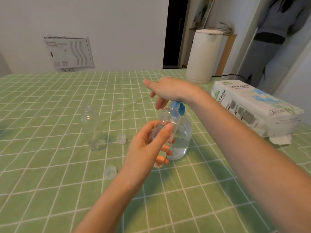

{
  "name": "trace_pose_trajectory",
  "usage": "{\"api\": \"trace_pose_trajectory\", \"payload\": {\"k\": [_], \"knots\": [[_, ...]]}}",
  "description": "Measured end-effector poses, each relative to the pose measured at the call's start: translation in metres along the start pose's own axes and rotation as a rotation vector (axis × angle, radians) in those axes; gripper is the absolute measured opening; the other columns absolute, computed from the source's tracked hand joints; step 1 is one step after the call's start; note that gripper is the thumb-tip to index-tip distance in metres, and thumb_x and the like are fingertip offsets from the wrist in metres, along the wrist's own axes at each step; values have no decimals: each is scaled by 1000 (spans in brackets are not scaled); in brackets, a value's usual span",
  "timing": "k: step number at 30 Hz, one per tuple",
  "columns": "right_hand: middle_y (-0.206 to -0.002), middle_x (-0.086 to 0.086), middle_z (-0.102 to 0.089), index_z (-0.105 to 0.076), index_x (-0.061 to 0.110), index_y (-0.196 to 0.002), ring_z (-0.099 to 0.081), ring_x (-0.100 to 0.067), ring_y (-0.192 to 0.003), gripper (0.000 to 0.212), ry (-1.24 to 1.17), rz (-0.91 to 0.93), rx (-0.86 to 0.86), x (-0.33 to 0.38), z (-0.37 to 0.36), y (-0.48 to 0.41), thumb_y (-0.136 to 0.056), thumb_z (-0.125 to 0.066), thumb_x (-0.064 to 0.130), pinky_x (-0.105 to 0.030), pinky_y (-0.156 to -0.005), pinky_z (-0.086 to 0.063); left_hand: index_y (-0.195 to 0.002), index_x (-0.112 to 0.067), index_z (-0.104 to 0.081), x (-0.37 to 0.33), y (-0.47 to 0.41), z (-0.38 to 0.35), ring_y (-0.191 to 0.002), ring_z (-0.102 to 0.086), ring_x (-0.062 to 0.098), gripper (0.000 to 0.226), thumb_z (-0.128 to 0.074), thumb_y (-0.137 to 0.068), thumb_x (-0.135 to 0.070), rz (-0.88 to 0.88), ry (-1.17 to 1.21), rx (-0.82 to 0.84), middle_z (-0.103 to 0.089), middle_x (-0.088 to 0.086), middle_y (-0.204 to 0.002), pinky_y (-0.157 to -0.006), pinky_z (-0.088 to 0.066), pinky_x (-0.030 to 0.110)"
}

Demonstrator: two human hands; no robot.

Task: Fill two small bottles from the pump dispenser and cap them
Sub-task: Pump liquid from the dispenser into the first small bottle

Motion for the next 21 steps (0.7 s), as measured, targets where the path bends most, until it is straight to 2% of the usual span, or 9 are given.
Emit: {"api": "trace_pose_trajectory", "payload": {"k": [3, 7, 14, 21], "knots": [[-88, -8, -73, -55, 6, -123, -65, -25, -96, 61, -14, 18, 3, 2, 4, 0, -99, -24, 53, -35, -86, -42, -96, -27, -66, -2, 0, -2, -58, -57, 7, 40, -59, -65, -50, -1, 3, 5, -67, -7, -72, -47, -47, 18], [-84, -6, -73, -58, 9, -116, -66, -23, -92, 58, 0, 44, -26, 8, 15, -1, -98, -25, 53, -36, -86, -46, -98, -24, -66, -8, -2, -4, -57, -57, 6, 44, -58, -64, -50, -14, 19, 13, -66, -7, -71, -46, -46, 17], [-82, -6, -73, -61, 10, -113, -67, -23, -93, 61, -16, 22, -3, 7, 10, -1, -97, -23, 55, -36, -84, -42, -97, -24, -66, -8, -1, -4, -57, -57, 8, 43, -59, -64, -50, -13, 25, 11, -66, -8, -70, -46, -46, 17], [-83, -6, -73, -60, 9, -113, -65, -26, -96, 64, -36, -13, 20, -1, 0, -1, -97, -22, 57, -38, -92, -42, -98, -24, -66, -2, 0, -3, -56, -56, 8, 45, -60, -63, -51, -1, 14, 7, -66, -6, -70, -45, -46, 18]]}}
Point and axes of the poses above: each hand's wrist, its own y-axis away from the middle knuckle, its own z-axis out of the back of the hand, x = y × z, the point moved 8 cm from there along -y, towards the middle knuckle
